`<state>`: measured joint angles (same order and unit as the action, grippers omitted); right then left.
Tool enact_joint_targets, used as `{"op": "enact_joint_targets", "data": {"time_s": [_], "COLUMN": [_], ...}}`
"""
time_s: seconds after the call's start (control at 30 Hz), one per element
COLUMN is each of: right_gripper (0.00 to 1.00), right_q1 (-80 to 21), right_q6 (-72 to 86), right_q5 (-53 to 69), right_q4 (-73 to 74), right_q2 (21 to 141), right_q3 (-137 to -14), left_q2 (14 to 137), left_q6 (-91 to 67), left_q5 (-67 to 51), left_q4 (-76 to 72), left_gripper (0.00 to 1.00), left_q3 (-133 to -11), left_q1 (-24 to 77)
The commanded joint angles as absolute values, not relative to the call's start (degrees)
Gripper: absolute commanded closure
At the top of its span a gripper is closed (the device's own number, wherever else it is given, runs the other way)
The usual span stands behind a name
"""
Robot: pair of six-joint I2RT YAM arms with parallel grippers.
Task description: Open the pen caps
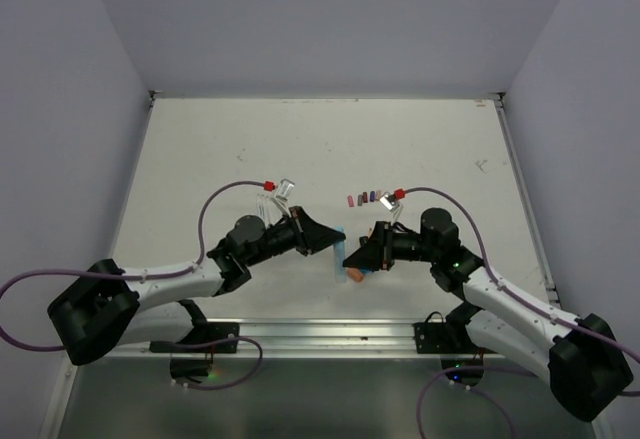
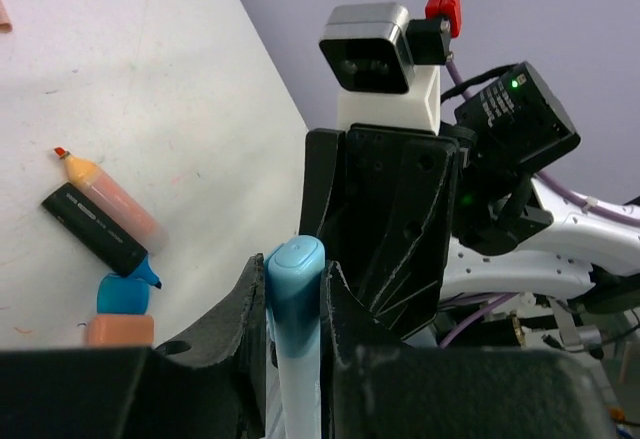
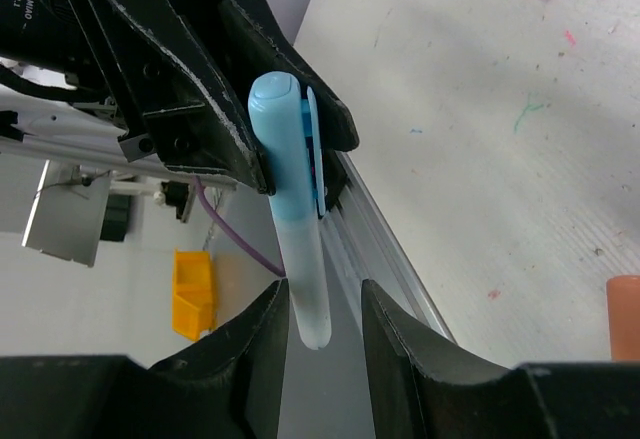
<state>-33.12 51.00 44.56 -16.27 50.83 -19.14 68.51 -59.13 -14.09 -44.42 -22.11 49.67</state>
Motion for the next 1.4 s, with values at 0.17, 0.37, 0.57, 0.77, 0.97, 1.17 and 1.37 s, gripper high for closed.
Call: {"op": "enact_joint_targets", "data": {"time_s": [0.17, 0.37, 0.57, 0.77, 0.97, 1.17, 1.37], "right_gripper": [0.62, 0.65, 1.00, 1.00, 1.00, 1.00, 1.00], "right_q1": [-34.7, -35.5, -36.5, -43.1, -47.6, -47.7, -47.5], "right_q6": [54.4, 56.7, 57.0, 60.1, 63.0, 62.0, 48.0], "right_q5": [44.5, 44.1, 42.9, 36.8, 33.2, 33.1, 18.5], "right_q4": [-26.4, -32.0, -33.2, -31.4, -24.2, -20.5, 7.0], "right_q2": [54.8, 58.3, 59.7, 54.8, 42.7, 41.1, 43.3], "right_q3": [-18.8, -19.0, -19.3, -11.8, -5.6, -6.6, -21.1], "left_q2": [69.3, 72.0, 72.2, 71.6, 75.5, 78.7, 76.3], "left_q6": [-64.0, -65.3, -65.9, -61.5, -63.1, -65.7, -57.8], "left_q5": [-9.1, -9.8, -8.7, -8.0, -14.4, -16.3, -15.1], "left_q4": [-51.9, -55.1, -53.5, -43.4, -46.1, -51.1, -32.8], "left_gripper": [1.00, 1.00, 1.00, 1.00, 1.00, 1.00, 1.00], "left_q3": [-22.1, -22.2, -23.4, -32.7, -38.1, -37.1, -37.1], "left_q1": [49.8, 50.0, 50.1, 45.1, 36.9, 36.0, 37.3]}}
